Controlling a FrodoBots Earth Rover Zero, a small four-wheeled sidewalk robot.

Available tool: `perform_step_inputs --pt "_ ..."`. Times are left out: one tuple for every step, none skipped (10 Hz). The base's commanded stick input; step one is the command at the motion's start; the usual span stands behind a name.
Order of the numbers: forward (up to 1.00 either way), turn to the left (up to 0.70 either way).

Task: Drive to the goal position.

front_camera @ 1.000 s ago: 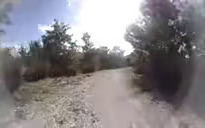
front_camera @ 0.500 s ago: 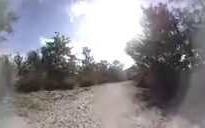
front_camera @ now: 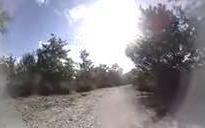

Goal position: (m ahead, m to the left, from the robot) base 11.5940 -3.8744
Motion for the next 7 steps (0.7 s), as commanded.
perform_step_inputs --pt "0.70 0.00" --pt "0.70 0.00" --pt "0.70 0.00" --pt "0.70 0.00" --pt "0.70 0.00" --pt "0.70 0.00" --pt "0.70 0.00"
